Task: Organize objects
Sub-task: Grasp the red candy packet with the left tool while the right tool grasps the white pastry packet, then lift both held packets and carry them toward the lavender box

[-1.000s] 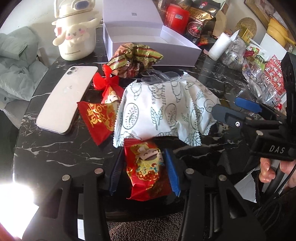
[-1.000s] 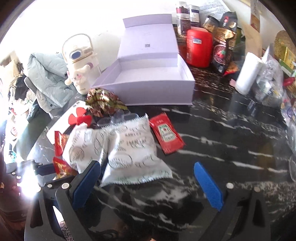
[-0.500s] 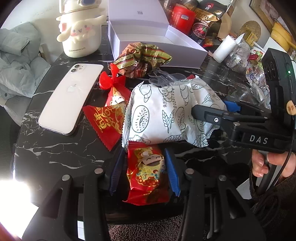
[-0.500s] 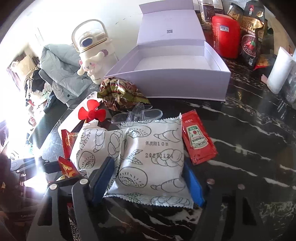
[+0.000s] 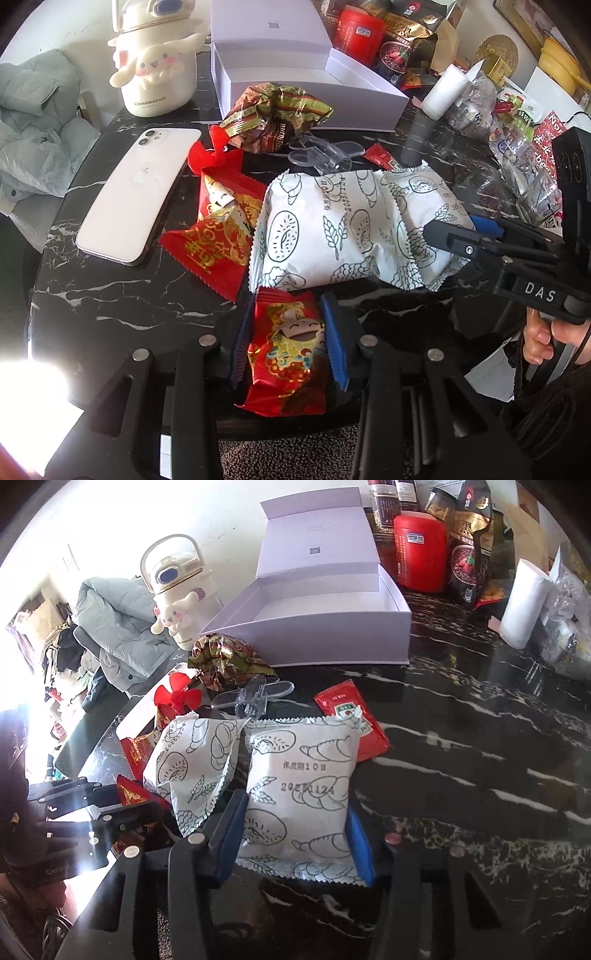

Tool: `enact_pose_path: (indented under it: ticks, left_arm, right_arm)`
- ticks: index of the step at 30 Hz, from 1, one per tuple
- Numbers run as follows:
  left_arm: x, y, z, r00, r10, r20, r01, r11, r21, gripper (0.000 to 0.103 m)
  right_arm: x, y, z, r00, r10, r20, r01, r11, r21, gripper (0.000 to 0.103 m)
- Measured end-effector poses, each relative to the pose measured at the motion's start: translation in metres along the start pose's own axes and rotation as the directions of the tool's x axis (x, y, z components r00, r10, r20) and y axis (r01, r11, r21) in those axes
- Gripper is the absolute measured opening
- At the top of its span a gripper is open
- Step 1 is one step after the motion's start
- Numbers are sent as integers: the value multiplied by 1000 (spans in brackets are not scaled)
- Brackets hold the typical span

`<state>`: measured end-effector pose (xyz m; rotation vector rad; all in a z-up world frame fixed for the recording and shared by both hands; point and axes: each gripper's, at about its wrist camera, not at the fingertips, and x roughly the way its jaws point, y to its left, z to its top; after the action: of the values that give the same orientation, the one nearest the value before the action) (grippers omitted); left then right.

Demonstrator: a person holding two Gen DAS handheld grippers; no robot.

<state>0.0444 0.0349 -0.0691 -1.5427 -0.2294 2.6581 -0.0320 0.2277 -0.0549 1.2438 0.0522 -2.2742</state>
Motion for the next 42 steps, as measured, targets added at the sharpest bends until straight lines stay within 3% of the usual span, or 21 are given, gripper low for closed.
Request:
enact_pose_path:
  ticks: [8,16,24,27,29,33,42]
  left_arm:
    - [-13,-9,-2,1000,23,13,-24,999,42,35]
    - [-13,-5,-5,998,43,-44,-41,998,38,35]
    - [-4,-8,-10,992,66,-109,-60,996,59,46]
    - [-5,-8,-10,991,73,-113,-66,996,66,45]
    - [-6,-9,-10,991,77,-113,-69,995,77,39]
    - [-6,-8,-9,992,65,-109,-57,995,79,36]
    - [-16,-9,-1,998,15,-58,-10,996,87,35]
  right_arm:
    - [-5,2,-7,999,-7,-36,7,1000,1,54]
    - [-1,9,-7,998,-30,-64,29,999,-28,60]
    - [4,9,-8,997,-34,-76,32,999,-30,66]
    - [6,9,-9,996,-29,-81,27,999,-28,68]
    - [9,8,-10,997,-19,-80,17,1000,-24,68]
    - [8,8,-11,998,-20,-63,17,999,-44,58]
    - [-2,10,-13,999,6,-49,-8,999,-47,55]
